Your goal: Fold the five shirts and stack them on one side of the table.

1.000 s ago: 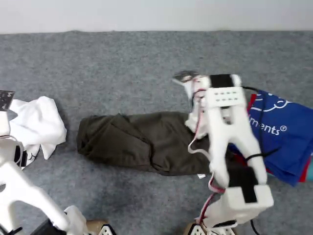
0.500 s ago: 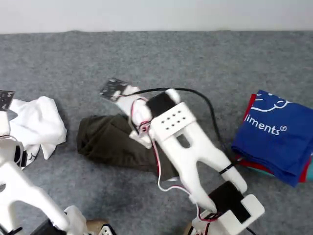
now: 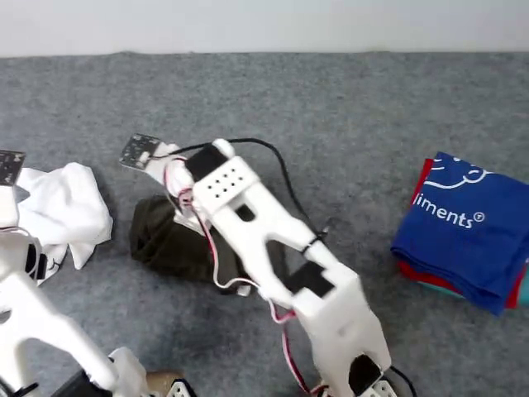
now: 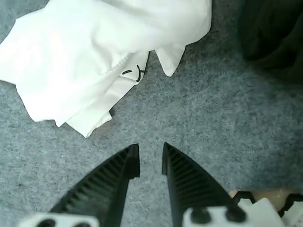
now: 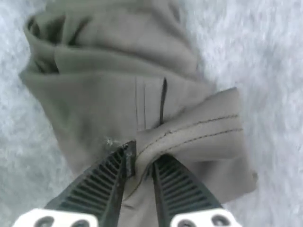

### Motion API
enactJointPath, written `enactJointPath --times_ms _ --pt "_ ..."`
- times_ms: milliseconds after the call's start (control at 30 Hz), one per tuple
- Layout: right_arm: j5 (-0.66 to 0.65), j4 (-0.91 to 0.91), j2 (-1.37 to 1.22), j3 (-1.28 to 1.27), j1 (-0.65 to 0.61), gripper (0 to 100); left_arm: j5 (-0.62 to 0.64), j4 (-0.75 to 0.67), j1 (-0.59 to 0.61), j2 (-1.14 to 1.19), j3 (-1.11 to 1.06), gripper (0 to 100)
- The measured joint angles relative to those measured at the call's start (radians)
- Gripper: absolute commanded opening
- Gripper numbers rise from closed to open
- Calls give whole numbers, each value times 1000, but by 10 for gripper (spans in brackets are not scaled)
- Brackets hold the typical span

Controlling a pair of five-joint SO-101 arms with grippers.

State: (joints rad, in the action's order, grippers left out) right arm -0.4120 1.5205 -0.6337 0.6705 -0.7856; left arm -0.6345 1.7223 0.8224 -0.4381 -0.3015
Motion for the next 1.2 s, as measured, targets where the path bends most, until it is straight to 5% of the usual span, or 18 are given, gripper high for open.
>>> enactJointPath --times_ms 400,633,767,967,1200 --pt "0 152 -402 663 -34 25 -2 0 -54 0 0 96" --pt "0 158 -443 729 -51 260 -2 0 -54 0 0 96" --pt "0 206 -442 796 -54 228 -2 0 -54 0 0 96" --pt "0 233 -442 829 -34 18 -2 0 -54 0 0 96" --pt "-2 233 -377 683 86 9 -2 0 -31 0 0 96"
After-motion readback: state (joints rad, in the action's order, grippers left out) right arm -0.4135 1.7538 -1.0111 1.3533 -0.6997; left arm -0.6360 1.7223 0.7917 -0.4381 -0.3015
